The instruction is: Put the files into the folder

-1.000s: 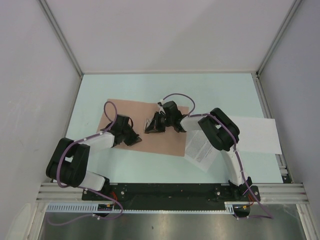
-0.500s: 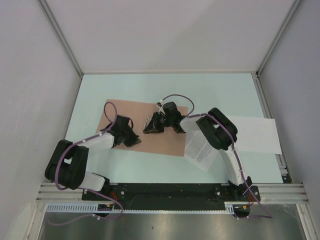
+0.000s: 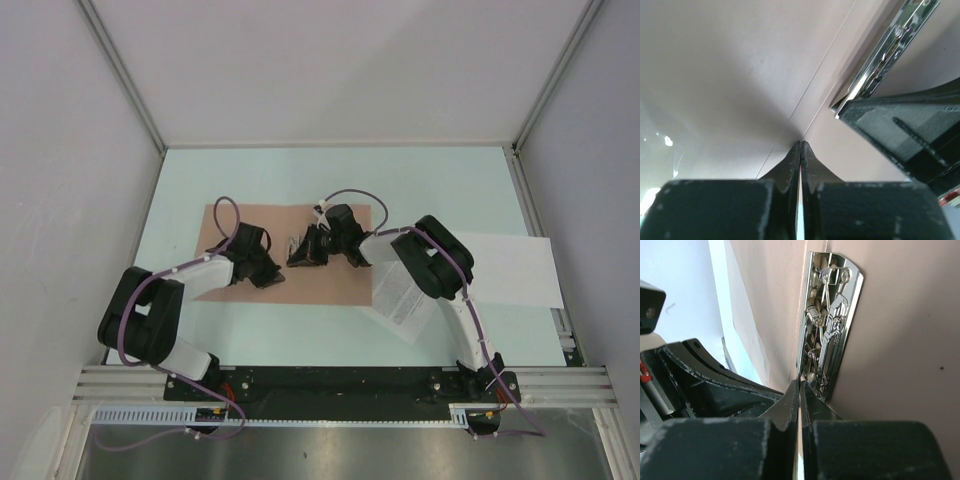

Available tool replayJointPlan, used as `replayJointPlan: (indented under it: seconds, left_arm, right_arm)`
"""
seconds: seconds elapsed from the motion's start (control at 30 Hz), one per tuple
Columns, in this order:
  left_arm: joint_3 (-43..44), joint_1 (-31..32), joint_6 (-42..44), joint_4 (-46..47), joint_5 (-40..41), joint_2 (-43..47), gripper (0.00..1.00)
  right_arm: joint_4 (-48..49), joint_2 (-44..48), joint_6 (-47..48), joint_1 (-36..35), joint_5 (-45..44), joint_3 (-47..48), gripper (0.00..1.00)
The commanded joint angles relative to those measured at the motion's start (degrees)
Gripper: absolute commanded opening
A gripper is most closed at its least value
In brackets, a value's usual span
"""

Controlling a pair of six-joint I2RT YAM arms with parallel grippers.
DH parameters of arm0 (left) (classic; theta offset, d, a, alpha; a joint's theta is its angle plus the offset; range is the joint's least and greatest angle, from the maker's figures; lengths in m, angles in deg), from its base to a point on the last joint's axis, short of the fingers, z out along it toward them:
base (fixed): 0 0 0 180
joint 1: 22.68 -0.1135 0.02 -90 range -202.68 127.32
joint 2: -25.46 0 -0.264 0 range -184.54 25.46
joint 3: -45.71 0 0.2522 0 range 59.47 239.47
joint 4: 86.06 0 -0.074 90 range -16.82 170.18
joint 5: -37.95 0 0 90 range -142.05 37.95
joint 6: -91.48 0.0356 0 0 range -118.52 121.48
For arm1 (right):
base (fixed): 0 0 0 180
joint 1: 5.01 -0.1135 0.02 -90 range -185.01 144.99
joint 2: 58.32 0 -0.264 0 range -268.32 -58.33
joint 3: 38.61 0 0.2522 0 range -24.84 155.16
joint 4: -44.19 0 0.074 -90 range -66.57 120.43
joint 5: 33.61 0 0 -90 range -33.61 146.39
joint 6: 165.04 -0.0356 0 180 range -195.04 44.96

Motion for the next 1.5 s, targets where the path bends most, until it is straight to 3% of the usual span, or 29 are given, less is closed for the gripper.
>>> replayJointPlan:
  seconds: [0.0,0.13,0.33,0.43,0.63,0.8,0.97,1.03,1.2,1.37,1.47]
  left_arm:
    - [-1.3,0.3,-1.2,-3.9,3.8,-3.1,0.04]
    - [-1.0,0.3,-2.3,-5.7,4.7,-4.2,0.03]
    - [-2.3,0.3,-2.8,-6.4,7.9,-3.3,0.01]
    - [-1.0,0.8,0.8,-6.4,8.5,-1.8,0.0]
    - [1.4,2.6,4.1,-4.3,5.6,5.7,0.1]
    - [1.9,3.2,2.3,-2.4,3.4,1.1,0.08]
    - [0.8,4.8,-1.2,1.1,3.3,-4.4,0.01]
    - [-0.2,4.8,-2.6,0.3,4.2,-4.7,0.0]
    - [-2.4,4.8,-5.3,-1.9,7.9,-4.4,0.0]
    - [-3.2,4.8,-3.3,-1.3,7.8,-4.2,0.0]
    - [-1.7,6.9,0.0,-0.7,7.6,0.3,0.0]
  right_arm:
    - [-5.4,1.3,3.9,-0.9,-0.3,-0.1,0.0]
    - [-12.0,1.7,8.0,-1.3,-2.8,-0.1,0.0]
    - [-32.2,0.9,14.6,-0.3,-16.5,-0.1,0.0]
    - [-35.6,-0.1,15.6,-0.6,-19.9,-0.9,0.0]
    - [-34.4,-1.2,15.8,-0.6,-21.7,-2.0,0.0]
    - [-35.8,-1.8,16.8,-1.1,-24.4,-1.9,0.0]
    - [-29.0,-2.5,14.7,-0.4,-16.9,-5.2,0.0]
    - [-28.0,-2.2,14.8,0.0,-16.5,-6.6,0.0]
    - [-36.3,-0.6,17.0,1.0,-26.6,-6.9,0.0]
    - [-31.9,-4.8,16.2,0.9,-24.7,-9.8,0.0]
    - [-27.7,-3.6,17.8,1.0,-23.9,-11.1,0.0]
